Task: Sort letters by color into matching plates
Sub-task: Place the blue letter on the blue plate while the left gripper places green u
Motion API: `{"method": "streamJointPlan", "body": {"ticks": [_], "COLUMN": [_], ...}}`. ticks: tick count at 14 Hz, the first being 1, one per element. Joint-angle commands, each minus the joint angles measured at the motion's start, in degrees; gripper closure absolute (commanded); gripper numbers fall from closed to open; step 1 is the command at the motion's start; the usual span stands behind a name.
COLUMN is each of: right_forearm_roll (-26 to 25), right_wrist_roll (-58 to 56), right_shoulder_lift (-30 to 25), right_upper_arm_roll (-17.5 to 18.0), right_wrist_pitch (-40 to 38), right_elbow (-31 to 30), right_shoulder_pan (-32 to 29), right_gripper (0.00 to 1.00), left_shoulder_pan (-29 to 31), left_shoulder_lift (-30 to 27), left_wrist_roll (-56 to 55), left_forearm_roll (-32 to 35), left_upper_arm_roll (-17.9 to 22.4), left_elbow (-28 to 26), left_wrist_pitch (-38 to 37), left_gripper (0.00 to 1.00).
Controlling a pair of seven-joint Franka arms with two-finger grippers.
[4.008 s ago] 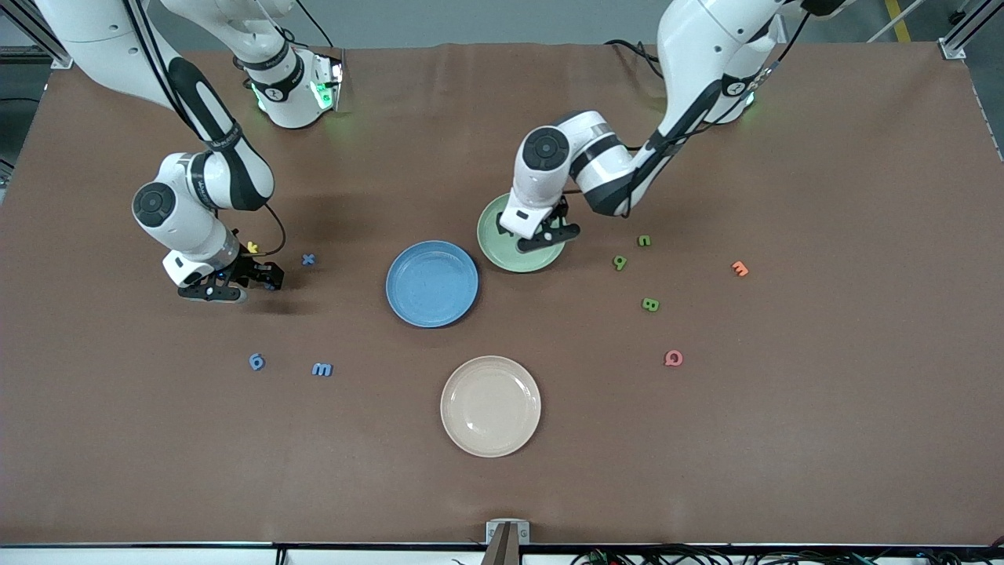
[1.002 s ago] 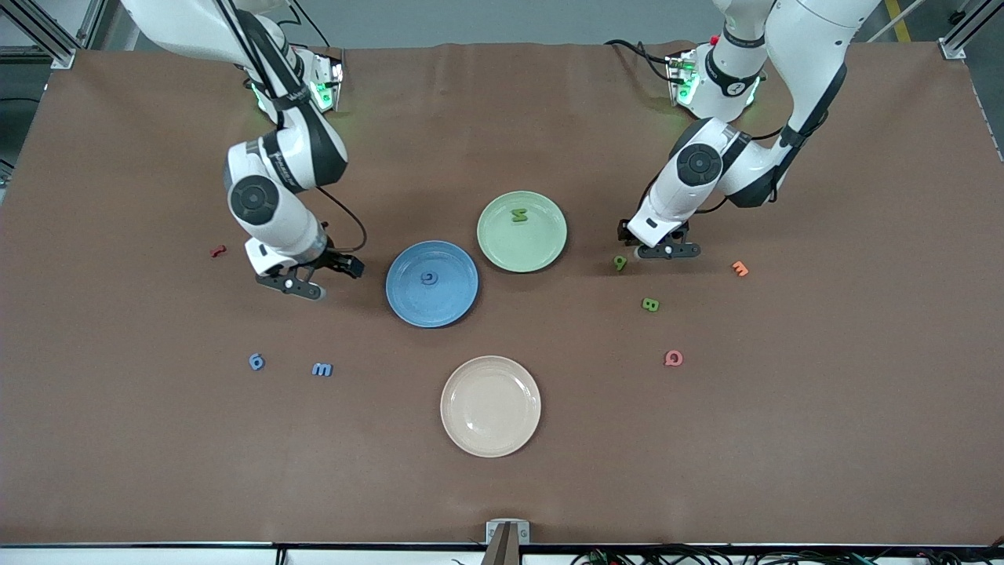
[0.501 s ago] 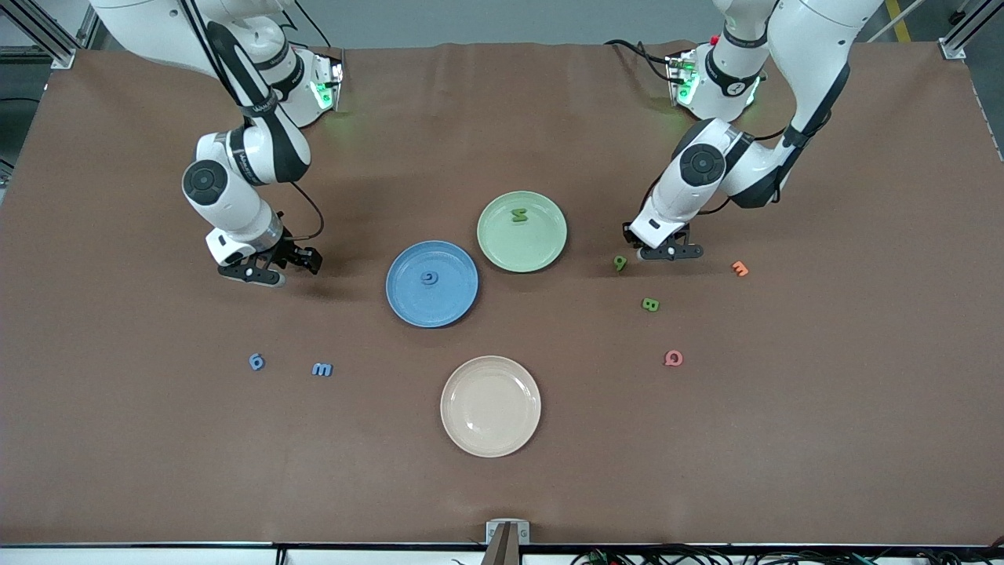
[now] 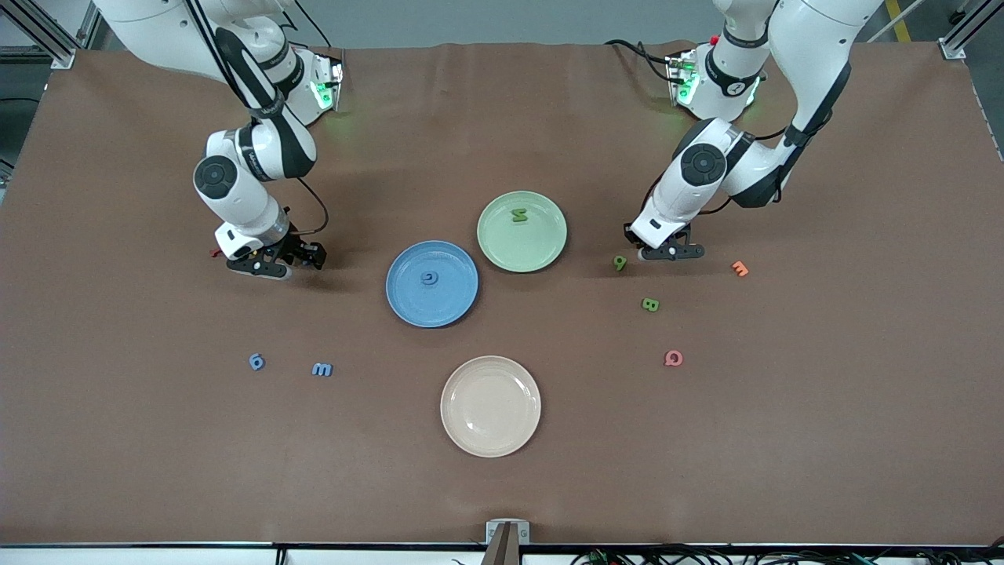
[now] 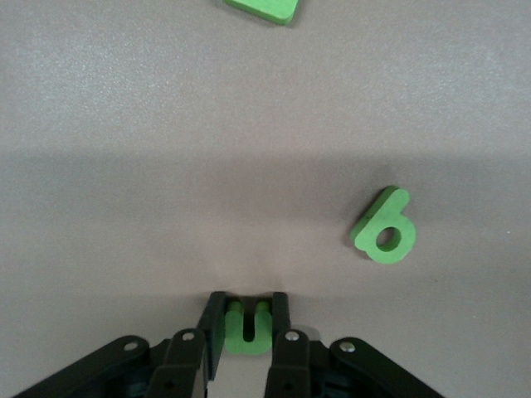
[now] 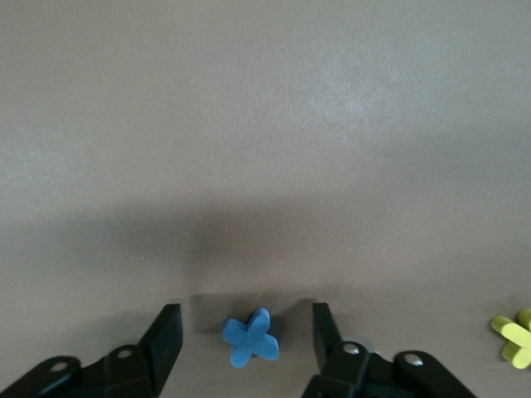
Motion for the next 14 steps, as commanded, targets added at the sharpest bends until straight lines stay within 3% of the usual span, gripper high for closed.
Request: {"method": "streamJointPlan", "body": {"ticks": [1,3,4,8,14], "right_forearm_roll": [-0.5,-0.5,-0.5,-0.4,-0.4], "right_wrist_roll": [-0.2,-0.1,0.0,0.7,7.2], "right_shoulder_lift": [0.2,0.6,0.6,0.7,0.3], "right_upper_arm_roll": [0.4,0.4,0.4,0.4,0.7], "right_wrist_pitch": [1.3,1.3,1.3,0.9,-2.0], "right_elbow": [-1.0,-1.1,-1.1,-1.1,1.8], "right_shoulder_pan": [-0.3,-0.2,-0.2,-0.1,3.1], "right_gripper": [0.39,0.43,0.49,0.97,1.0], "left_shoulder_pan": [0.3,0.3,0.3,0.1,-1.1], "left_shoulder_lift": [0.0,-0.6,-1.0,-1.6,0.3], "left_wrist_roll": [-0.8,-0.9,-1.0,-4.3,-12.9], "left_forearm_roll": [1.4,1.4,1.3,1.3,0.6], "left_upper_arm_roll": [-0.2,-0.3,-0.3,-2.7,-8.9], "left_elbow": [0.1,0.5,0.8,4.3,10.1], "left_wrist_pitch": [0.8,0.6,0.2,-5.2,-11.4], "left_gripper": [0.82,0.82,0.82,0.82,0.82]}}
